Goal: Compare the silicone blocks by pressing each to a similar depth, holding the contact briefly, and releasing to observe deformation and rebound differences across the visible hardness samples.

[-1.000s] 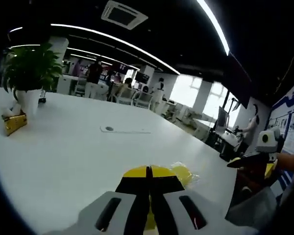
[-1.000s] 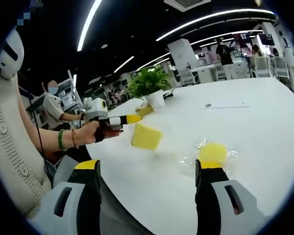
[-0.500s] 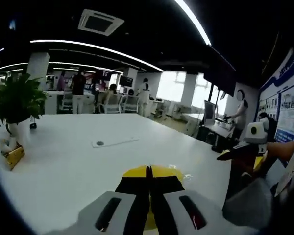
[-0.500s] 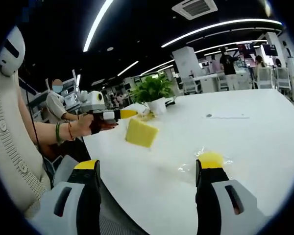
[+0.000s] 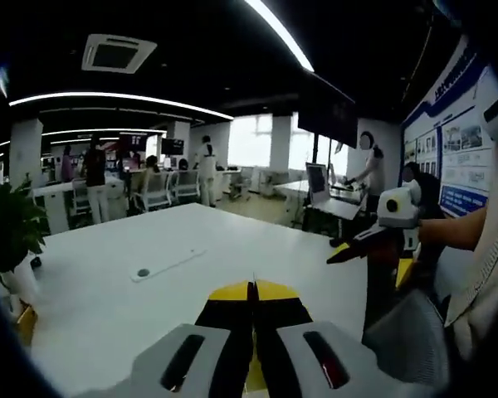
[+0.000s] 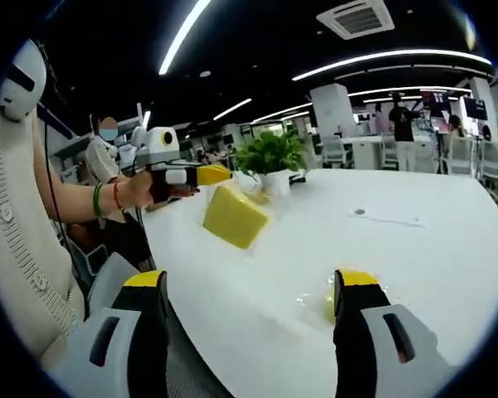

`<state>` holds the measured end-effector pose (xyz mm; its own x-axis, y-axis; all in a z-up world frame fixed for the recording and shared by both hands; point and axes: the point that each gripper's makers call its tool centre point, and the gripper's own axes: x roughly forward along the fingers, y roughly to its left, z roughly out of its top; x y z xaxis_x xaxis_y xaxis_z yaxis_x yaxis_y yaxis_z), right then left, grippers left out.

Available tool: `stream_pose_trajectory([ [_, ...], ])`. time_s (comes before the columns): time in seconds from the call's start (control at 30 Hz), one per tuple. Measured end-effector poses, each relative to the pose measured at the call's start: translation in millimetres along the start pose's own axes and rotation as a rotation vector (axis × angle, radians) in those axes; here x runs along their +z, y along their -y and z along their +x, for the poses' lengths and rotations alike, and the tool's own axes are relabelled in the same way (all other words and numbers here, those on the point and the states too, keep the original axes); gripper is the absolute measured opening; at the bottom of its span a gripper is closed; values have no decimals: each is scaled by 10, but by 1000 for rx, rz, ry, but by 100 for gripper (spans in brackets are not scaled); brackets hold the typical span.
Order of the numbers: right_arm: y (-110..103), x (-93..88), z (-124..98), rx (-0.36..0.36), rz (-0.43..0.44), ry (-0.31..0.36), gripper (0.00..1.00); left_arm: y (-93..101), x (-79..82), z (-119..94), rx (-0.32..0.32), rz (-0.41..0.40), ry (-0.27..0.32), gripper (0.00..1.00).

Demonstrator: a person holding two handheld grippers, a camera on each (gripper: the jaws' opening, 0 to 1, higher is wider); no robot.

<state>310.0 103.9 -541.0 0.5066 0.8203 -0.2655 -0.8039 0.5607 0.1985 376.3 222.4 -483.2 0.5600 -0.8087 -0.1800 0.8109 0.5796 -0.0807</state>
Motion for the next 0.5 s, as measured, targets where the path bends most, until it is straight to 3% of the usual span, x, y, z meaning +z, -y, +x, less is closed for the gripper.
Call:
stream_pose_trajectory([
  [0.5,-68,380,327,99,-183,-81,83,312,98,124,-129,80,-25,0],
])
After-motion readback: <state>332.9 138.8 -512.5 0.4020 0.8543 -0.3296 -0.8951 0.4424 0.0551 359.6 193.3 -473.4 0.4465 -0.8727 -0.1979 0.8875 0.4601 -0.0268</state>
